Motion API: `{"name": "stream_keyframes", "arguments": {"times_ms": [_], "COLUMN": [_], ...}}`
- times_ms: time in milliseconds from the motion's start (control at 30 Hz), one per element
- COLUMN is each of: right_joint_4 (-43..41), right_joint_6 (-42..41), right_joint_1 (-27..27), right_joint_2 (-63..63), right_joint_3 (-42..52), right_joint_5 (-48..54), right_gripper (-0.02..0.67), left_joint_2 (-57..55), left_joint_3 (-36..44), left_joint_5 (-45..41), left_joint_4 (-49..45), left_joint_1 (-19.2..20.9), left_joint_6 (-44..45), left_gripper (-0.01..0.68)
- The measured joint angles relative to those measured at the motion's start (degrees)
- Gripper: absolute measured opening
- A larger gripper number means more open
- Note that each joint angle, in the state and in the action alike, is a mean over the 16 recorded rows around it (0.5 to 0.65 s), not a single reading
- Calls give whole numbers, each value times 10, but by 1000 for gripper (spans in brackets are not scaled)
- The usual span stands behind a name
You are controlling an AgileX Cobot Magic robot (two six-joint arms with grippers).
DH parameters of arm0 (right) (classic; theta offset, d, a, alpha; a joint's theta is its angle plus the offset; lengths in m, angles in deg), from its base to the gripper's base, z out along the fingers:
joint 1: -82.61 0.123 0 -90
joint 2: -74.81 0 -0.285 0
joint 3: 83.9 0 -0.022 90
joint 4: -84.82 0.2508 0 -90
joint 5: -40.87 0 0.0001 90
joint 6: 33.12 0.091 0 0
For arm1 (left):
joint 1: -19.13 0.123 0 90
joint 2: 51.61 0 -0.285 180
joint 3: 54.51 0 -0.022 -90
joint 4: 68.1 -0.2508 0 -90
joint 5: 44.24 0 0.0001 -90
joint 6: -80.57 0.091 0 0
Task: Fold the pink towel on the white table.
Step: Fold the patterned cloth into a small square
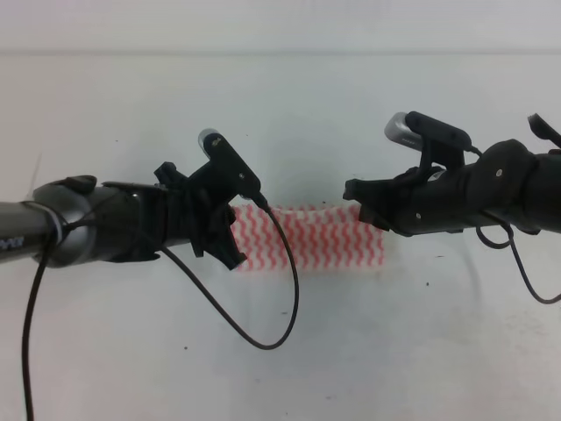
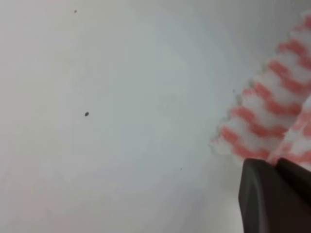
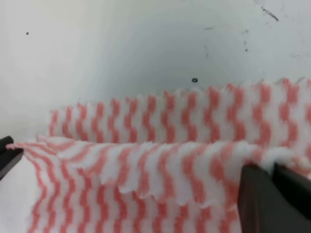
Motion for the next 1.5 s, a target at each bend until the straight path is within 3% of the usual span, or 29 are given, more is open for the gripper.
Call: {"name": "stream_keyframes", "arguments": {"times_ms": [1500], "right_joint_4": [0], "right_joint_6": [0], "right_joint_1": [0], "right_joint_2": [24], "right_joint_3": [-9], "right_joint_5": [-1], "right_gripper": [-16], "left_joint_2": [-26], "left_joint_3": [-7], "left_joint_5": [-5], "left_joint_4": [0], "left_joint_1": [0], "left_joint_6": [1], "left_gripper": [-3]}}
